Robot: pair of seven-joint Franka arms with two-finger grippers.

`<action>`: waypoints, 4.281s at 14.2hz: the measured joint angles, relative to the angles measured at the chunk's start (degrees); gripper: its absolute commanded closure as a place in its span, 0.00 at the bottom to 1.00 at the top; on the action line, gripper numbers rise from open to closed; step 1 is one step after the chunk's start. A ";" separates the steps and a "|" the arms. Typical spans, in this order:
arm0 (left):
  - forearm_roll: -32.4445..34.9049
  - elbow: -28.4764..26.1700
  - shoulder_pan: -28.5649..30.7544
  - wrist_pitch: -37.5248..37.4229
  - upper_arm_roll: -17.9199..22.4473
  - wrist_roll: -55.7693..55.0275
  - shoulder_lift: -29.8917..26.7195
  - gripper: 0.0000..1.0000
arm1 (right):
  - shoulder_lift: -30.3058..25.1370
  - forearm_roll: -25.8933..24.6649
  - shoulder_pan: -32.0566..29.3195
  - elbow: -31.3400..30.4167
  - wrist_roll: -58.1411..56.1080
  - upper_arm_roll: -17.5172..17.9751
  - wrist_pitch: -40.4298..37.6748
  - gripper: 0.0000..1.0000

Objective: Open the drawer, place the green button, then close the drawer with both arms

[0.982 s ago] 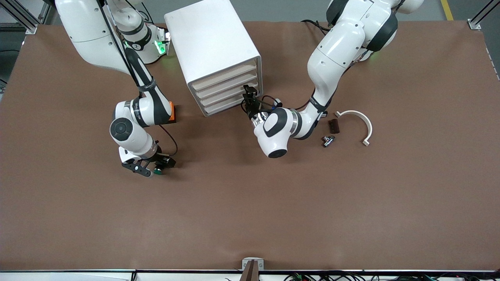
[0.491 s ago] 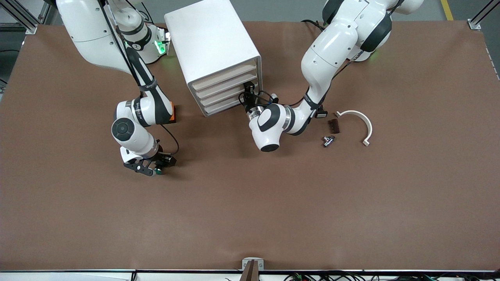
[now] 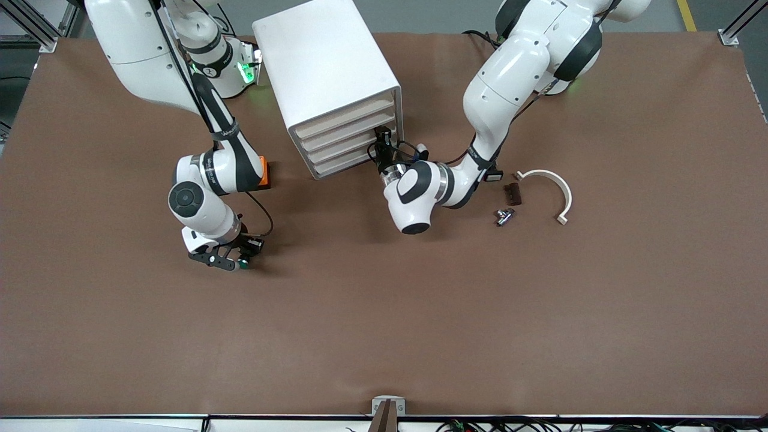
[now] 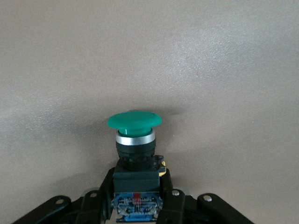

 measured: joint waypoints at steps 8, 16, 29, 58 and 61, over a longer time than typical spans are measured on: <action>-0.19 0.10 4.76 -0.22 0.02 -1.91 0.00 0.89 | -0.77 0.11 2.02 1.73 9.28 0.40 -3.16 1.00; -0.20 0.40 12.14 0.06 0.17 -1.91 0.00 0.87 | -5.16 0.14 8.06 9.26 25.03 0.69 -17.98 1.00; -0.26 1.84 15.09 0.50 0.32 -0.81 0.00 0.00 | -7.78 0.21 26.61 18.51 59.71 0.90 -29.29 1.00; 37.21 10.44 7.01 35.85 3.94 58.36 -11.87 0.00 | -4.97 0.08 35.27 18.13 66.98 -0.72 -29.82 0.00; 48.03 7.32 4.58 41.16 3.97 55.96 -12.66 0.00 | -6.44 0.11 28.54 24.32 54.10 -1.13 -42.08 0.00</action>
